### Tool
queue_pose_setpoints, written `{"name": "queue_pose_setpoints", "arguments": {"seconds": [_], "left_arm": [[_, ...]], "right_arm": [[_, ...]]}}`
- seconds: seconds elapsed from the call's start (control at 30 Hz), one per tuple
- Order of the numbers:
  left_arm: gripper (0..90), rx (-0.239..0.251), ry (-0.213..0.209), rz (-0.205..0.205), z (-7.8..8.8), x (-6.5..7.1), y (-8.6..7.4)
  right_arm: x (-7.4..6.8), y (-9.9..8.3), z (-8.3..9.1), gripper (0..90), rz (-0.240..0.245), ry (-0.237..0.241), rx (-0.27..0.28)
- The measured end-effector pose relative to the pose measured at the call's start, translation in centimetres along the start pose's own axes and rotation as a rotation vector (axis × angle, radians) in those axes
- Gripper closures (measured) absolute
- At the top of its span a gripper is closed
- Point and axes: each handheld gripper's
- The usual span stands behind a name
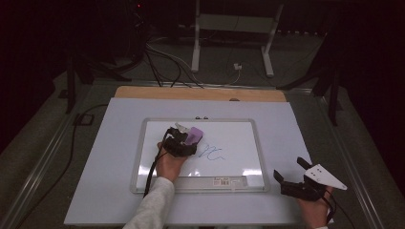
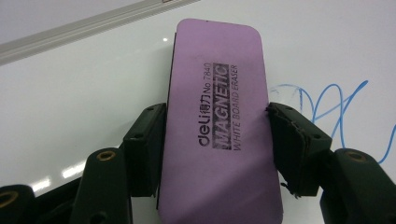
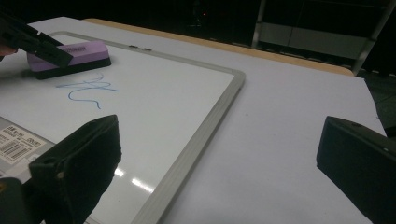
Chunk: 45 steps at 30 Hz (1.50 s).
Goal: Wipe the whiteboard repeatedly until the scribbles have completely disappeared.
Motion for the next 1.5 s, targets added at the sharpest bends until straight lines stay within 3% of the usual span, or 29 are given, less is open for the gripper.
{"name": "queue_pose_setpoints", "arguments": {"seconds": [0.17, 0.23, 0.3, 0.43, 0.53, 0.6, 0.7, 0.77, 0.83, 0.9, 1.0, 1.1, 1.17, 1.23, 1.33, 1.4, 1.5], "left_arm": [[41.7, -0.015, -0.079, -0.058, 0.3, 2.2, -0.4], [41.7, -0.016, -0.062, -0.104, 0.3, 2.9, -0.4], [41.7, -0.018, -0.059, -0.094, 0.2, 2.5, -0.2], [41.8, -0.012, 0.02, -0.062, -0.2, 1.0, 0.4], [41.8, -0.018, 0.015, -0.006, -0.5, 0.0, 0.9], [41.8, -0.019, 0.022, -0.023, -0.5, 0.3, 0.8], [41.8, -0.028, -0.028, -0.07, -0.3, 1.6, 0.6], [41.7, -0.034, -0.054, -0.123, -0.2, 2.9, 0.4], [41.8, -0.037, -0.04, -0.156, -0.2, 3.3, 0.5], [41.7, -0.035, -0.045, -0.137, -0.3, 2.9, 0.6], [41.8, -0.022, 0.004, -0.1, -0.7, 1.8, 0.9], [41.8, -0.019, -0.004, -0.054, -0.8, 1.1, 1.0], [41.8, -0.023, -0.006, -0.066, -0.7, 1.5, 0.9], [41.8, -0.026, -0.052, -0.073, -0.6, 2.2, 0.7], [41.7, -0.033, -0.092, -0.116, -0.3, 3.7, 0.3], [41.8, -0.032, -0.083, -0.144, -0.1, 4.4, 0.2], [41.8, -0.028, -0.083, -0.135, -0.3, 4.0, 0.3]], "right_arm": [[-0.2, 0.0, -0.1, 0.4, 0.005, 0.003, -0.003], [-0.2, 0.0, -0.1, 0.4, 0.005, 0.002, -0.003], [-0.2, 0.0, -0.1, 0.5, 0.006, 0.001, -0.002], [0.0, 0.0, 0.1, 0.4, 0.0, -0.003, 0.002], [0.1, 0.0, 0.1, 0.4, -0.002, -0.004, -0.001], [0.0, 0.0, 0.0, 0.5, -0.001, -0.002, -0.001], [0.0, 0.0, 0.0, 0.5, 0.001, 0.0, -0.004], [-0.1, 0.0, -0.1, 0.4, 0.004, 0.001, -0.005], [-0.2, 0.0, 0.0, 0.4, 0.005, 0.0, -0.002], [-0.1, 0.0, 0.0, 0.5, 0.004, -0.001, -0.002], [0.0, 0.0, 0.1, 0.4, 0.001, -0.003, 0.001], [0.1, 0.0, 0.1, 0.5, -0.002, -0.005, -0.001], [0.1, 0.0, 0.1, 0.4, -0.002, -0.005, -0.001], [0.0, 0.0, 0.0, 0.4, 0.0, -0.002, -0.003], [-0.1, 0.0, 0.0, 0.5, 0.004, 0.0, -0.001], [-0.1, 0.0, 0.0, 0.4, 0.004, -0.002, -0.001], [0.0, 0.0, 0.1, 0.5, 0.002, -0.004, 0.0]]}}
Point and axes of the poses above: each handheld gripper's, and its own axes: z roughly backward along the jaws, y roughly out of its top, x roughly to its right, and after that the axes turned 3 degrees about -y, right-handed
